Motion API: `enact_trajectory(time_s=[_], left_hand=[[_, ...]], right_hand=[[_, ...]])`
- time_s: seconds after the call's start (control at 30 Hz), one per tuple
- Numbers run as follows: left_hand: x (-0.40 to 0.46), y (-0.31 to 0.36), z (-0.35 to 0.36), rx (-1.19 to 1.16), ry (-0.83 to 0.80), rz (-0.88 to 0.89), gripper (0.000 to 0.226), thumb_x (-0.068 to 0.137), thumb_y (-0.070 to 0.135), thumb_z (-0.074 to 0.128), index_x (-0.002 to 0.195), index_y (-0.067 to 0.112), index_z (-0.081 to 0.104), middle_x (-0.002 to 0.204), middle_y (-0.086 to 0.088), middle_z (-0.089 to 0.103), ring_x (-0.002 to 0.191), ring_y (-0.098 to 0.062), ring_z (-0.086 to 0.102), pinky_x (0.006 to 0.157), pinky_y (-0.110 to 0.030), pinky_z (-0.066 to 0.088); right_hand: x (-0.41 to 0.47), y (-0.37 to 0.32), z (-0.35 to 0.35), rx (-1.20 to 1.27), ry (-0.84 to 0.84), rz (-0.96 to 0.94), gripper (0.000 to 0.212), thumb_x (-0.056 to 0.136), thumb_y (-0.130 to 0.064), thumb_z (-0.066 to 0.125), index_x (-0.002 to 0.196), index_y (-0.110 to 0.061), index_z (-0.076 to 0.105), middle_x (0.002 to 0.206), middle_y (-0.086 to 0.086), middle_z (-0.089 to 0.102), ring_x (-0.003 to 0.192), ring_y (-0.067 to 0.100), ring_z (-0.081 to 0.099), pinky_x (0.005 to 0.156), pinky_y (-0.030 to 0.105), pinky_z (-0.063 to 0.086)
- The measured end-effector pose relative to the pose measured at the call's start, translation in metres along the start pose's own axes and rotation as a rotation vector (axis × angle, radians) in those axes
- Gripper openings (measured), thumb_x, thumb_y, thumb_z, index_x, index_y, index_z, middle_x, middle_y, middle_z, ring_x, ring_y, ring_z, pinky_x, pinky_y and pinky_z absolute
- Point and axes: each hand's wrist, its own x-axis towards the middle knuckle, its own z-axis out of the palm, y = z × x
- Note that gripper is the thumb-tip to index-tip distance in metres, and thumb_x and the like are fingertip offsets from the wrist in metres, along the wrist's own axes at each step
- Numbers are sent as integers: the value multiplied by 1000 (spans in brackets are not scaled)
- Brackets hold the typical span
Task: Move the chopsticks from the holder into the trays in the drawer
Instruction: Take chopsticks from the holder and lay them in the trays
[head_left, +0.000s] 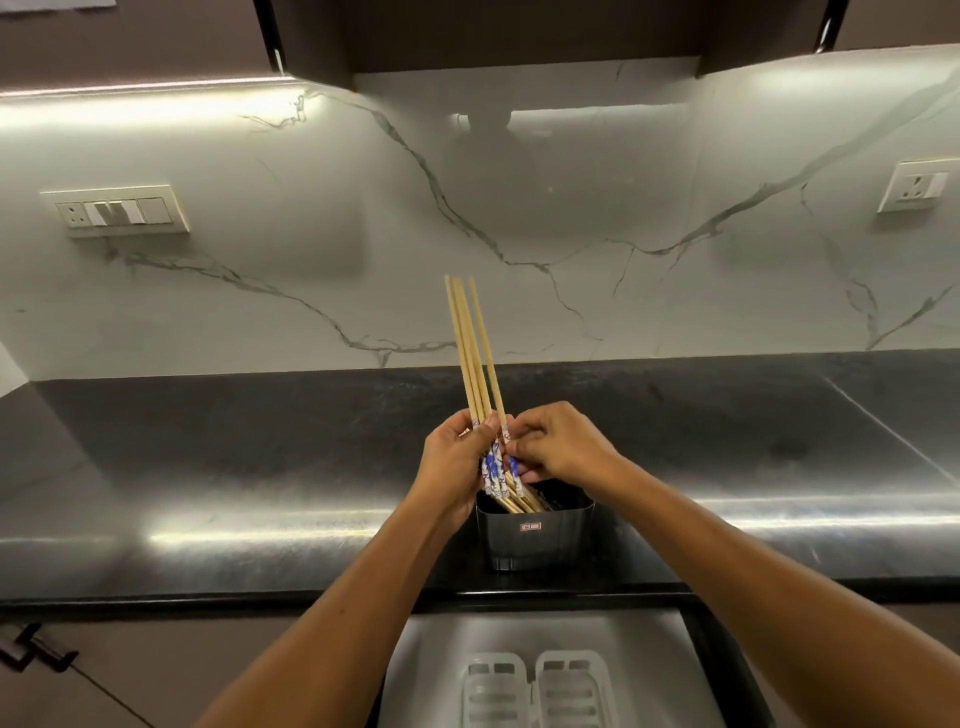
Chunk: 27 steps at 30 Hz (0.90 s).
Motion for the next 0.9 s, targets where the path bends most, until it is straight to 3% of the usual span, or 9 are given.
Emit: enact_trajectory(time_s=[0.07, 0.2, 0.3, 0.4, 0.5, 0.6, 0.7, 0.77, 0.9], left_hand=[[-1, -1, 1, 10, -4, -3, 19, 95, 13, 54, 108, 2, 62, 87, -13, 72, 73, -24, 72, 64, -38, 62], [-1, -4, 0, -16, -23, -3, 19, 95, 10, 53, 108, 1, 64, 84, -12, 72, 72, -22, 71, 67, -37, 62], [-3, -7, -1, 34, -45, 3, 15, 95, 9, 53, 101, 2, 64, 77, -11, 70, 66, -20, 69, 67, -33, 61], [-1, -10, -2, 72, -42, 55, 14, 94, 10, 54, 100, 3, 64, 80, -10, 70, 71, -18, 68, 75, -32, 59], [3, -13, -2, 83, -56, 59, 14, 95, 9, 53, 102, 3, 64, 82, -10, 71, 74, -17, 70, 78, -31, 59], [2, -22, 7, 142, -182, -5, 15, 96, 10, 51, 101, 4, 64, 82, -9, 71, 72, -16, 69, 75, -30, 59], [2, -33, 24, 131, -292, -68, 20, 98, 10, 48, 107, 3, 64, 81, -9, 69, 72, -16, 67, 80, -33, 57], [3, -40, 38, 165, -329, -78, 23, 99, 11, 45, 113, 3, 62, 83, -9, 68, 76, -17, 66, 85, -34, 55], [5, -65, 75, 544, -292, 60, 17, 98, 16, 49, 105, 9, 64, 92, -8, 70, 87, -16, 69, 82, -26, 56]], right_hand=[[2, -2, 3, -8, 3, 9, 14, 90, -11, 62, 100, -8, 70, 83, 13, 74, 72, 21, 73, 70, 32, 62], [3, -4, 4, -121, 16, 12, 16, 91, -13, 60, 98, -4, 71, 75, 10, 71, 65, 17, 70, 64, 25, 61], [1, -7, 4, -277, -21, -19, 14, 92, -19, 60, 89, -10, 71, 72, 6, 70, 66, 20, 70, 68, 30, 61], [2, -8, -1, -408, 125, -59, 15, 87, -25, 66, 74, -18, 66, 67, -4, 65, 63, 12, 65, 70, 32, 59], [6, -14, -13, -132, 252, -78, 13, 85, -25, 68, 88, -13, 66, 74, -2, 66, 64, 7, 63, 63, 25, 56], [8, -21, -29, 100, 135, -42, 26, 88, -28, 65, 107, -10, 62, 86, 2, 70, 56, -1, 60, 50, 13, 45], [0, -17, -45, 108, 78, -23, 20, 94, -24, 57, 106, -9, 61, 90, 6, 72, 48, -5, 58, 44, 7, 40], [-5, -5, -53, 72, 110, -19, 16, 96, -21, 54, 100, -8, 63, 82, 3, 72, 52, -3, 62, 50, 10, 43], [-11, 25, -67, -121, 280, 13, 18, 97, -24, 49, 93, -12, 62, 74, -2, 69, 61, 5, 65, 63, 17, 47]])
